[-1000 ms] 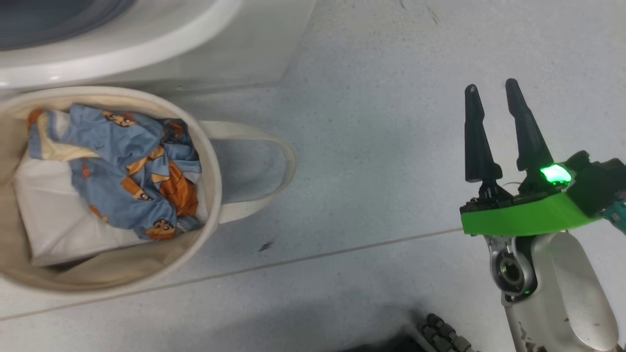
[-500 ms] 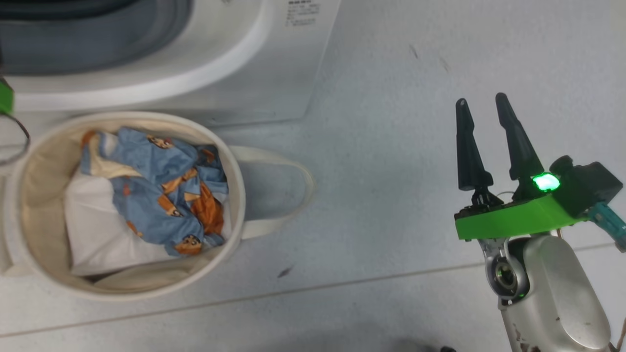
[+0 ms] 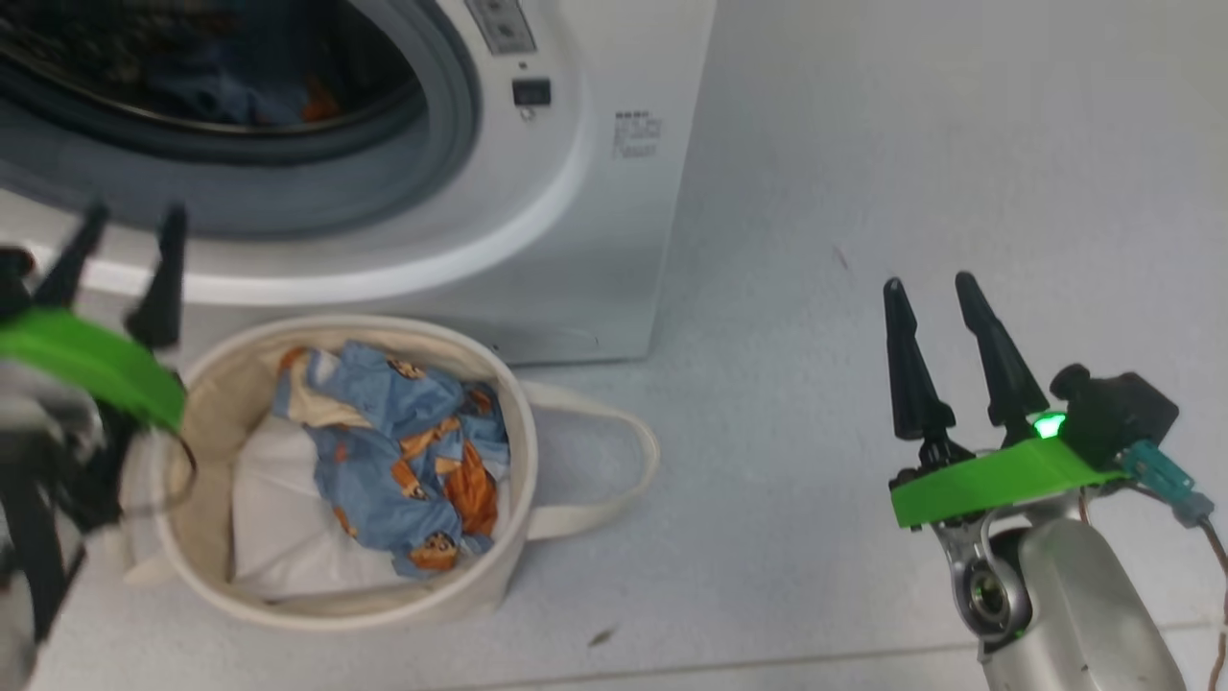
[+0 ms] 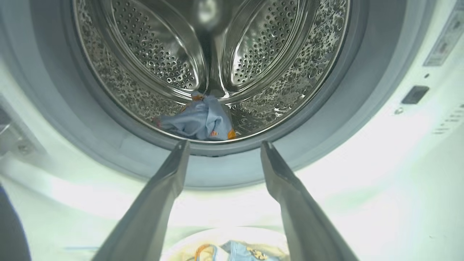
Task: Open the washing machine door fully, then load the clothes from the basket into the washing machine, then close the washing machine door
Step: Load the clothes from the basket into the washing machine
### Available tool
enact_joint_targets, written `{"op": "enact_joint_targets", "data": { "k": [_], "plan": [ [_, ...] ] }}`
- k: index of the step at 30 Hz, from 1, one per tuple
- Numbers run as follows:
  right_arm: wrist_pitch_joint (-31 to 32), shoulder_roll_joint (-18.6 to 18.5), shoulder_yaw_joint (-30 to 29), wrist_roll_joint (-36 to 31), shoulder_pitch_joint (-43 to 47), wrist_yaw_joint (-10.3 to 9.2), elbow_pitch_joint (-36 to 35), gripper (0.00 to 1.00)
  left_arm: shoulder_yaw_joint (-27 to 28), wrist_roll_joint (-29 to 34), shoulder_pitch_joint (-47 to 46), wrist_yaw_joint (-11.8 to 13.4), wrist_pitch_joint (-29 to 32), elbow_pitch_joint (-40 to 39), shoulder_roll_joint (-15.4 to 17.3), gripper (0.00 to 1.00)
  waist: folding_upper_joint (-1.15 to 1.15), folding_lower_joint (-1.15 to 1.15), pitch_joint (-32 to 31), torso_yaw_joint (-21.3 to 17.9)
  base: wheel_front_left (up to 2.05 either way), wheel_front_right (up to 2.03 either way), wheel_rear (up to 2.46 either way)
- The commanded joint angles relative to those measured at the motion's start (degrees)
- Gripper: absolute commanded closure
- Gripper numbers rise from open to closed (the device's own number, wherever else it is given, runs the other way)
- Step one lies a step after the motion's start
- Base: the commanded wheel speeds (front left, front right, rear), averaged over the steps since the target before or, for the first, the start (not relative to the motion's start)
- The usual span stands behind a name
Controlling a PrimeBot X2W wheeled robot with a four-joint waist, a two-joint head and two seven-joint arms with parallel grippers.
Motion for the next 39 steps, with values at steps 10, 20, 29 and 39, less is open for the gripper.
{"op": "enact_joint_targets", "data": {
  "k": [10, 20, 29, 39],
  "plan": [
    [1.5, 0.0, 0.5, 0.1, 2.9, 0.06, -1.5, 0.0, 8.0, 2.6, 11.0, 3.6, -0.7, -9.1, 3.2, 0.0, 0.0, 0.01, -7.1, 2.8, 0.0, 0.0, 0.0],
    [2.1, 0.0, 1.3, 1.1, 4.7, 0.06, -1.0, 0.0, 14.0, 5.4, 23.1, 10.0, -0.7, -19.7, 2.7, 0.0, 0.0, 0.01, -11.8, 2.7, 0.0, 0.0, 0.0],
    [2.1, 0.0, 2.0, 2.2, 5.7, 0.06, 0.0, 0.0, 17.0, 8.1, 31.6, 14.1, -0.7, -27.8, 2.8, 0.0, 0.0, 0.01, -14.3, 2.2, 0.0, 0.0, 0.0],
    [1.8, 0.0, 2.4, 2.9, 5.9, 0.06, 0.8, 0.0, 20.9, 8.8, 36.8, 15.2, -0.7, -31.7, 3.6, 0.0, 0.0, 0.01, -15.0, 1.6, 0.0, 0.0, 0.0]
  ]
}}
